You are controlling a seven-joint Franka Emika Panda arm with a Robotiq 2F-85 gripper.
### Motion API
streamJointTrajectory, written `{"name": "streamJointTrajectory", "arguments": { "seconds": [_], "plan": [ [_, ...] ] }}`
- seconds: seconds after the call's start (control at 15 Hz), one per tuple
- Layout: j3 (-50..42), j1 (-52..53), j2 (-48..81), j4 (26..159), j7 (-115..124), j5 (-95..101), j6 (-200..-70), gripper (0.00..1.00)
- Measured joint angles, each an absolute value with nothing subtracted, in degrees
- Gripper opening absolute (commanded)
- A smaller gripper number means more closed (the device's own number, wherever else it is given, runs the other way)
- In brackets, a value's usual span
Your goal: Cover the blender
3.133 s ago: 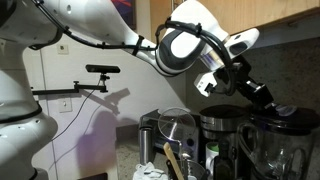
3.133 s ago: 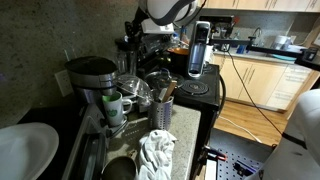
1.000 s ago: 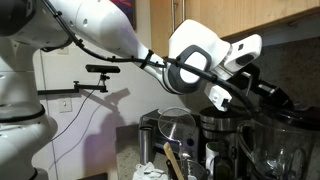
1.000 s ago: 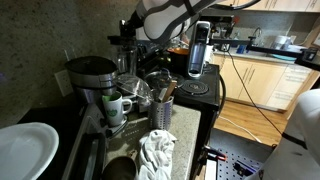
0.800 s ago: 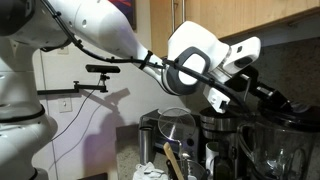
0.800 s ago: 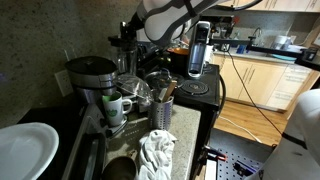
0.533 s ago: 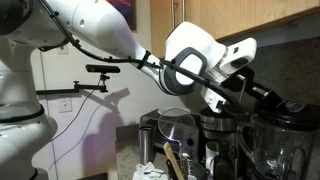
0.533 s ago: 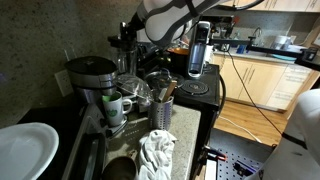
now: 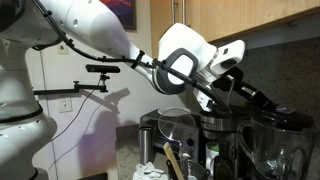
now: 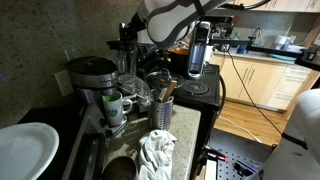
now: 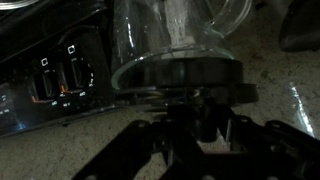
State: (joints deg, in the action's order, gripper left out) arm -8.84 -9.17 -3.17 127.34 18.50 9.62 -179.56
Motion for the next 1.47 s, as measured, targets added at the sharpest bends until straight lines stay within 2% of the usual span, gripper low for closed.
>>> {"name": "streamJointTrajectory", "arguments": {
  "seconds": [0.53,0.87,0.93,1.0,1.07,1.13,1.47],
  "plan": [
    [-9.1,-11.0,-3.1,127.4,20.6,10.9,-180.3,0.19],
    [-9.3,-14.7,-1.3,127.4,26.0,15.6,-185.7,0.19],
    [-9.4,-15.3,-1.0,127.4,26.3,16.0,-186.1,0.37],
    [-9.4,-15.6,-0.7,127.4,26.3,16.1,-186.1,0.67],
    [-9.4,-15.8,-0.6,127.4,26.3,16.3,-186.1,0.64],
    [-9.4,-15.8,-0.5,127.4,26.3,16.3,-186.1,0.65],
    [-8.8,-15.1,-0.8,127.4,26.4,16.1,-185.2,0.99]
  ]
}}
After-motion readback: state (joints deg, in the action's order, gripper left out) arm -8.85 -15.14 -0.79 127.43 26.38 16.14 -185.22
